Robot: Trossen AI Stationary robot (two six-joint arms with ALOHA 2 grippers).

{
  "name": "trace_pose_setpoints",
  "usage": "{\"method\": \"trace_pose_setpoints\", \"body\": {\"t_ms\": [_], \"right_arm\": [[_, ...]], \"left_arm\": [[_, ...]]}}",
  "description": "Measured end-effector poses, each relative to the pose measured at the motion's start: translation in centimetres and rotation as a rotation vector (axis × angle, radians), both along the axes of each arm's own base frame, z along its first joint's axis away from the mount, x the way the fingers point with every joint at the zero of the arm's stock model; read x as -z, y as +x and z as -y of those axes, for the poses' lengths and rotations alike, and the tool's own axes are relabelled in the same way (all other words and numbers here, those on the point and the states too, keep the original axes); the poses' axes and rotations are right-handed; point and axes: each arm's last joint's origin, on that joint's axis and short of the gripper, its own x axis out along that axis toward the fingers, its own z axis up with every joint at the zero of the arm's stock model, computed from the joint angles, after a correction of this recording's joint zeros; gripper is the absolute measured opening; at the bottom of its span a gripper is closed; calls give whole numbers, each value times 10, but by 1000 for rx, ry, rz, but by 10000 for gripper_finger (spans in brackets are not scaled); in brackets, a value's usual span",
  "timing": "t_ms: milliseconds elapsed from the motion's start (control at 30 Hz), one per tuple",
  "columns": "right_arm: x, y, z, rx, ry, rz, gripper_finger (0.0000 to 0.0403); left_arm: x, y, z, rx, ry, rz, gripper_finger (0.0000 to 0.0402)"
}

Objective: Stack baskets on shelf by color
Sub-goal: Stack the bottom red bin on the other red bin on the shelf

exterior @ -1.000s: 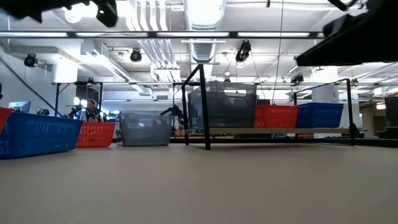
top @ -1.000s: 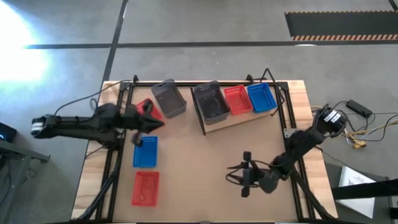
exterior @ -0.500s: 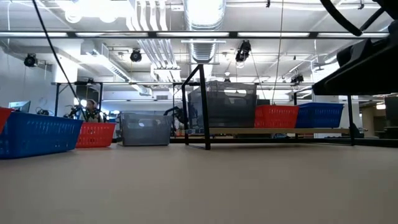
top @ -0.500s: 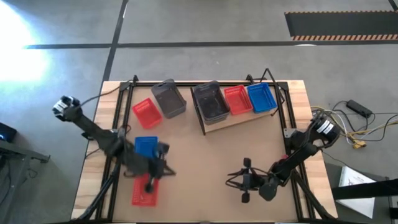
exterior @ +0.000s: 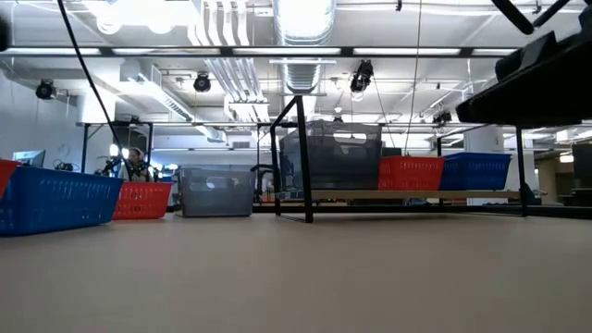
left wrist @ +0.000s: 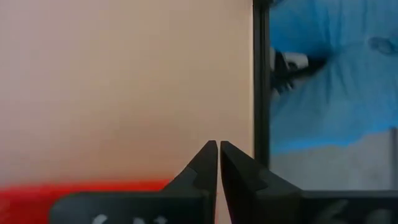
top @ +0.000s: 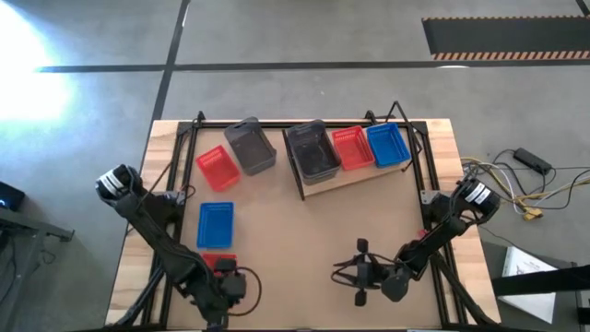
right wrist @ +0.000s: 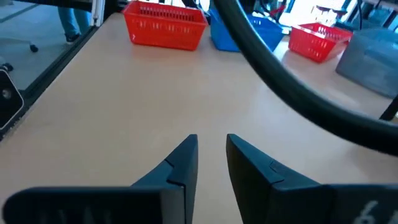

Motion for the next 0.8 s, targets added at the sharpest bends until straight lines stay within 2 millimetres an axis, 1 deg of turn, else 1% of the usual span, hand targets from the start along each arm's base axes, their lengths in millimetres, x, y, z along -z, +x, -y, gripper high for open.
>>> {"method": "trace_pose_setpoints", "body": {"t_ms": [133,267,367,433,600,733,800], "right_arm": [[-6,5,-5,-16,-34,12,66],[-10,7,-7,-28,-65,17,60],[-10,7,-7,-31,-71,16,58],[-9,7,-7,-30,-66,15,59],[-9,7,-7,-31,-41,11,61],[-9,7,-8,-53,-31,4,61],[-9,7,-8,-54,-30,4,60]], "left_arm": [[5,-4,6,-54,-81,-107,35],[6,-12,12,-120,-163,-225,88],[1,-17,13,-133,-231,-300,128],[-3,-19,13,-114,-255,-316,144],[-3,-23,15,-97,-249,-321,152],[6,-28,16,-45,-199,-322,152],[10,-31,16,-18,-144,-324,152]]}}
